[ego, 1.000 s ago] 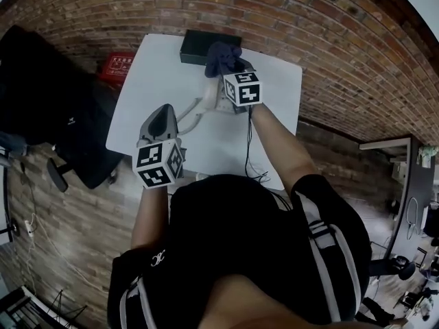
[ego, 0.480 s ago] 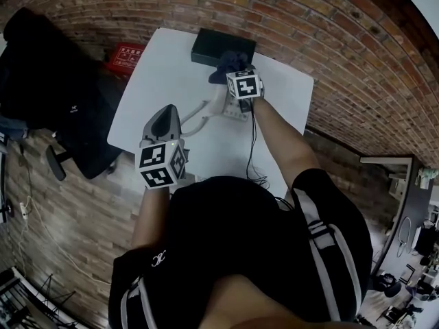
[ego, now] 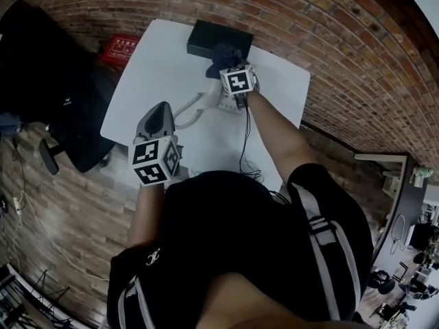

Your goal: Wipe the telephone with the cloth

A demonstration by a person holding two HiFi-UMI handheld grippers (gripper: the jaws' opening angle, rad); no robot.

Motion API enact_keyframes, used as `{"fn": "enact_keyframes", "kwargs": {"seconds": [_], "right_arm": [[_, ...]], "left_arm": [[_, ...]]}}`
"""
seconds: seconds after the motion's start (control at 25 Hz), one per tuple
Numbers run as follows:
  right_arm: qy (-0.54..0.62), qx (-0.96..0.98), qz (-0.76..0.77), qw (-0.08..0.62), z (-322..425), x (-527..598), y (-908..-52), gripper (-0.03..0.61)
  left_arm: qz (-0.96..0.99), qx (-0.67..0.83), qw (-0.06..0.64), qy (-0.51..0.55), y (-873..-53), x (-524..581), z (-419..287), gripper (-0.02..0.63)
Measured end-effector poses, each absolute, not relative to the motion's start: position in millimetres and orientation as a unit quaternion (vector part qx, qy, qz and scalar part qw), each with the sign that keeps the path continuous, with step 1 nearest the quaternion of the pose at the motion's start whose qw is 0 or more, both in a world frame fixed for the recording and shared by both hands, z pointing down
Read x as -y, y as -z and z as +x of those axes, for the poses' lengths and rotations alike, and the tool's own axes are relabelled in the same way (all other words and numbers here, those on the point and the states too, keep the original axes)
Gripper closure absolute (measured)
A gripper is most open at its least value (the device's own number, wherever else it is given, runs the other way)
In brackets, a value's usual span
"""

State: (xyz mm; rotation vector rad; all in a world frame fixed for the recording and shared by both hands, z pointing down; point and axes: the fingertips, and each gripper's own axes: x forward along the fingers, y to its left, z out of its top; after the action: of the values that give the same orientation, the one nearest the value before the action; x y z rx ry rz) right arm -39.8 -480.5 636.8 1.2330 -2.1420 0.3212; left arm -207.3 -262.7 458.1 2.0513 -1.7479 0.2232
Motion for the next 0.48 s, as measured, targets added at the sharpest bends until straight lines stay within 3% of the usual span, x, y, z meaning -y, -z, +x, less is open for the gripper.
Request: {"fn": "enact_keyframes", "kwargs": {"seconds": [0.36,0.48], "right_arm": [[-0.120,0.798,0.440,0.393,-28,408,-668,0.554],[-0.106,0.810,0.430,0.383,-31,375,-683,0.554]], "left_arm": [[0.750,0.621,0.216,-0.073,-458,254,-192,0.617],[0.757,0.612,0.215,-0.076,-458,254,-181,0.617]]}}
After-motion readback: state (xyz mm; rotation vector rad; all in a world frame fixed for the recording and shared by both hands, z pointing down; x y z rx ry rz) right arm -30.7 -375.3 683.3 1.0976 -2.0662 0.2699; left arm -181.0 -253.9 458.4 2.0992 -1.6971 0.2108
